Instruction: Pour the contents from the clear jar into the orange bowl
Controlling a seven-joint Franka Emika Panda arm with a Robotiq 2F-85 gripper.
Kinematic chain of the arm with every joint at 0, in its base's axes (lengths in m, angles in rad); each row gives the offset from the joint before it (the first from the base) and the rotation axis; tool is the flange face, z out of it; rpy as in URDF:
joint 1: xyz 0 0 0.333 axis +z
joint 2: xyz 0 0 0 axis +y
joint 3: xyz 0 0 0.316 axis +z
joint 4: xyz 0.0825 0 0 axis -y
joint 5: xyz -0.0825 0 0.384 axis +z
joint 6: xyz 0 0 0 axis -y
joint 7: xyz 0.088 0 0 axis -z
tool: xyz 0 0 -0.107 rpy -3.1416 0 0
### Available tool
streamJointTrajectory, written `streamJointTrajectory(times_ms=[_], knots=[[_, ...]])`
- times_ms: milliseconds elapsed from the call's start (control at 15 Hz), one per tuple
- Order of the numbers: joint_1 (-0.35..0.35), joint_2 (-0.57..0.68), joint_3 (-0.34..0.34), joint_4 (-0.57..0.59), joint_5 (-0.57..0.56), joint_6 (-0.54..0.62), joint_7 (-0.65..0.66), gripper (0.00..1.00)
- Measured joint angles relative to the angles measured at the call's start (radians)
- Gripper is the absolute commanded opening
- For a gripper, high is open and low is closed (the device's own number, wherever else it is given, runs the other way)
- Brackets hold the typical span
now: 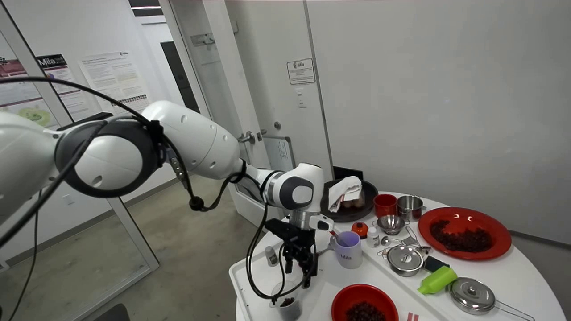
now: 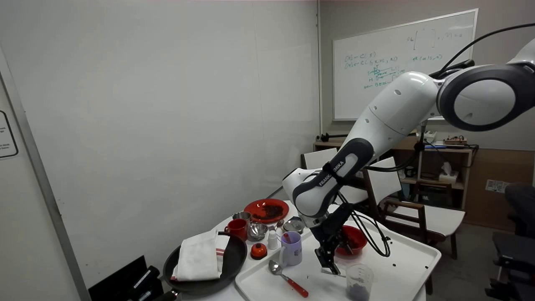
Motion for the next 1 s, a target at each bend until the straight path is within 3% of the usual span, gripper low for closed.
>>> streamJointTrajectory(times_ms=[67,133,200,800,1000], knots=[[0.003,0.0,0.0,-0.006,-0.001,0.015,0.0,1.0],[0.007,0.0,0.0,-0.011,-0.002,0.028,0.0,0.9],[0.011,0.0,0.0,-0.016,-0.002,0.041,0.0,0.74],[0.019,0.0,-0.001,-0.044,-0.002,0.089,0.0,0.07],[0.019,0.0,-0.003,-0.048,-0.002,0.09,0.0,0.11]])
